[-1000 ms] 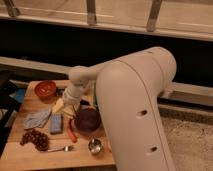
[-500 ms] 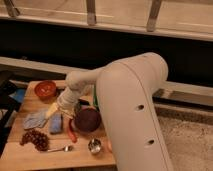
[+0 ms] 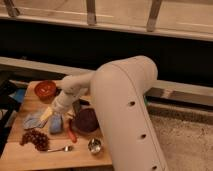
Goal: Wipe red bowl with sponge
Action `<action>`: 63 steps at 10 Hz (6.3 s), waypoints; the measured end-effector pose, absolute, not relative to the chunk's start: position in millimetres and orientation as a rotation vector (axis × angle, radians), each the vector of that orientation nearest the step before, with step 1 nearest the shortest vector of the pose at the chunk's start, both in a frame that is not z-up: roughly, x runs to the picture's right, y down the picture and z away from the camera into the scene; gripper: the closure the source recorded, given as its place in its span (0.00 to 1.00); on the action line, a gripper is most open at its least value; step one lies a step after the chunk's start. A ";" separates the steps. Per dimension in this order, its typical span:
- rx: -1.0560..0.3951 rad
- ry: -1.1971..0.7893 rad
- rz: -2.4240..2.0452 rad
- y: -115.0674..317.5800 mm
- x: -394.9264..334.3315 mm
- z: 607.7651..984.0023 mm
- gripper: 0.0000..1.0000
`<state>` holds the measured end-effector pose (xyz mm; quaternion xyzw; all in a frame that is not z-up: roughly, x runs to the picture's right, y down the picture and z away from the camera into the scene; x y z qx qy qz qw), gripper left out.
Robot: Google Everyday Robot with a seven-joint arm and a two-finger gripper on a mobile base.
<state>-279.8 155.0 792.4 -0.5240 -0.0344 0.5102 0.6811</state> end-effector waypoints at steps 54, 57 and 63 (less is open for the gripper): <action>-0.791 -0.325 1.268 -76.2 -313.0 846.3 1.00; -0.821 -0.331 1.221 -92.3 -350.0 866.5 1.00; -0.865 -0.337 1.192 -104.2 -360.1 873.7 1.00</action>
